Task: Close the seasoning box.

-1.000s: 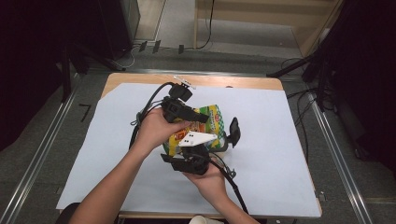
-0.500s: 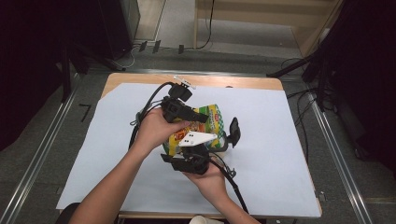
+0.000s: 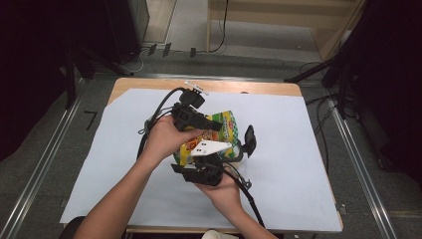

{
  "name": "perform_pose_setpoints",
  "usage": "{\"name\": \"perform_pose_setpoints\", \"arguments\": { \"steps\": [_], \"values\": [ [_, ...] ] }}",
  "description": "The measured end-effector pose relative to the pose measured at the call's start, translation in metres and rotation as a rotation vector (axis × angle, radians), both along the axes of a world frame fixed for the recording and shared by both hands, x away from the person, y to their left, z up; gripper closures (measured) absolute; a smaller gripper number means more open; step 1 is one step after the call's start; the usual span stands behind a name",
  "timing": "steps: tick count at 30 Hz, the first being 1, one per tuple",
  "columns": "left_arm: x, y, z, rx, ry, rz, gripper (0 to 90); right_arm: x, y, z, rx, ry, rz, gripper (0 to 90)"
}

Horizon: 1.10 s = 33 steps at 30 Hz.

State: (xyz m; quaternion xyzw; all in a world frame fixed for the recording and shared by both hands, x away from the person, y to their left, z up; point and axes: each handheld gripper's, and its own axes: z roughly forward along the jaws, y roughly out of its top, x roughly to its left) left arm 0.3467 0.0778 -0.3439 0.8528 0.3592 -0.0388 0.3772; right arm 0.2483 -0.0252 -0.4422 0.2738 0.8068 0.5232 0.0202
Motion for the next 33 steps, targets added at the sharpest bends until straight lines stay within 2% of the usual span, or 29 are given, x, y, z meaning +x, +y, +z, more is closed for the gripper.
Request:
{"name": "perform_pose_setpoints", "arguments": {
  "steps": [14,18,19,22,27,33],
  "values": [
    [-0.0084,-0.0045,0.0062,-0.008,0.006,-0.01,67.3,0.0016,-0.0005,-0.0032,0.026,0.023,0.007,66.7],
    [-0.0087,-0.0049,0.0063,-0.012,0.024,-0.019,68.3,0.0022,-0.0005,-0.0044,0.028,0.027,0.009,67.2],
    [-0.0086,-0.0051,0.006,-0.02,0.043,-0.024,68.3,0.0023,-0.0001,-0.0056,0.025,0.031,0.011,67.4],
    [-0.0079,-0.0048,0.0052,-0.029,0.055,-0.023,69.1,0.0022,-0.0001,-0.0063,0.023,0.028,0.01,67.5],
    [-0.0061,-0.0031,0.0043,-0.053,0.103,-0.03,68.5,0.0018,0.0008,-0.0069,0.02,0.029,0.011,67.8],
    [-0.0065,-0.0052,0.0037,-0.04,0.093,-0.023,68.3,0.0017,0.0011,-0.0068,0.032,0.037,0.013,67.9]
  ]
}}
